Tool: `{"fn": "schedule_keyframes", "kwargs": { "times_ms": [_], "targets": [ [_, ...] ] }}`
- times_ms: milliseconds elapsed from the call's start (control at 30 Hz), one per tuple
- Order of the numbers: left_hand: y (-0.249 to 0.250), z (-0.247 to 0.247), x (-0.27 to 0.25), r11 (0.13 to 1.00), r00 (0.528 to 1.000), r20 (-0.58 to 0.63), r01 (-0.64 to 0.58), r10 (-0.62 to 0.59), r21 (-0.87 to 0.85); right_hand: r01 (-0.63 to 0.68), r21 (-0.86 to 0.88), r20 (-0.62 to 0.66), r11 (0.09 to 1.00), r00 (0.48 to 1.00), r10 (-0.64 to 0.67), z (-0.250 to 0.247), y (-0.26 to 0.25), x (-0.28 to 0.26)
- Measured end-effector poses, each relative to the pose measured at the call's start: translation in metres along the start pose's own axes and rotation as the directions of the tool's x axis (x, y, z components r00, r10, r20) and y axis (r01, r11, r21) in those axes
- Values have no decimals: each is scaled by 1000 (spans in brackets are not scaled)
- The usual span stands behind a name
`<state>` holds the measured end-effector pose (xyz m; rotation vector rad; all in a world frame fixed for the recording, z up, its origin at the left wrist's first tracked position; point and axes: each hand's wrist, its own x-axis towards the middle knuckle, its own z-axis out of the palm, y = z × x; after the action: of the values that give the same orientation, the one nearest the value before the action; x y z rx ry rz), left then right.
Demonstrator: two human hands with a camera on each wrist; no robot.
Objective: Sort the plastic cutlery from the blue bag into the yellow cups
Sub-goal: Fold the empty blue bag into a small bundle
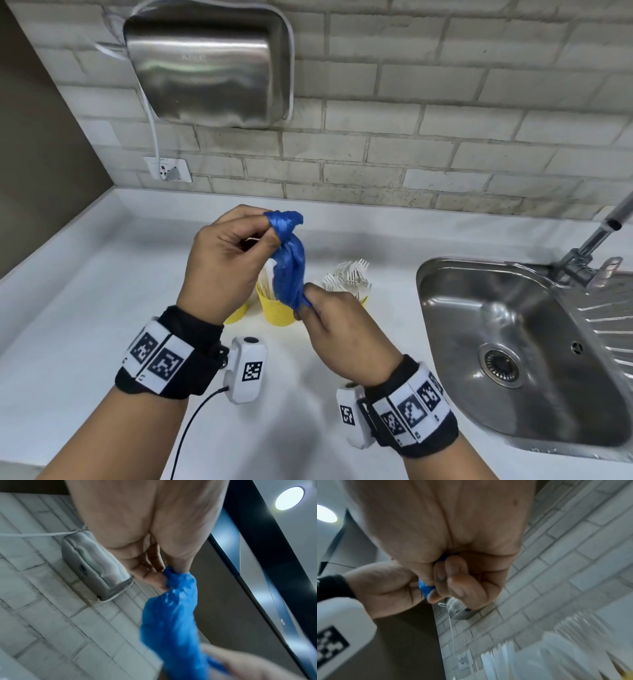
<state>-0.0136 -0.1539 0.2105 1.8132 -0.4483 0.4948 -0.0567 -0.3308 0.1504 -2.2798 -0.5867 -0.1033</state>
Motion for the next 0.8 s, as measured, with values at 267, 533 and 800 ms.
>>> {"fn": "schedule_keyframes", "kwargs": {
  "times_ms": [267,533,800],
  "targets": [
    [-17,-9,-5,958,928,263,218,-263,189,289,83,-185,954,945,-270,-78,-62,-10],
    [9,7,-17,960,920,390,140,-36,-241,132,24,-289,991,950,-120,-62,-8,46],
    [-9,10,-13,982,992,96,100,-85,-161,76,39,-175,996,982,-68,-1,-6,13]
  ]
}}
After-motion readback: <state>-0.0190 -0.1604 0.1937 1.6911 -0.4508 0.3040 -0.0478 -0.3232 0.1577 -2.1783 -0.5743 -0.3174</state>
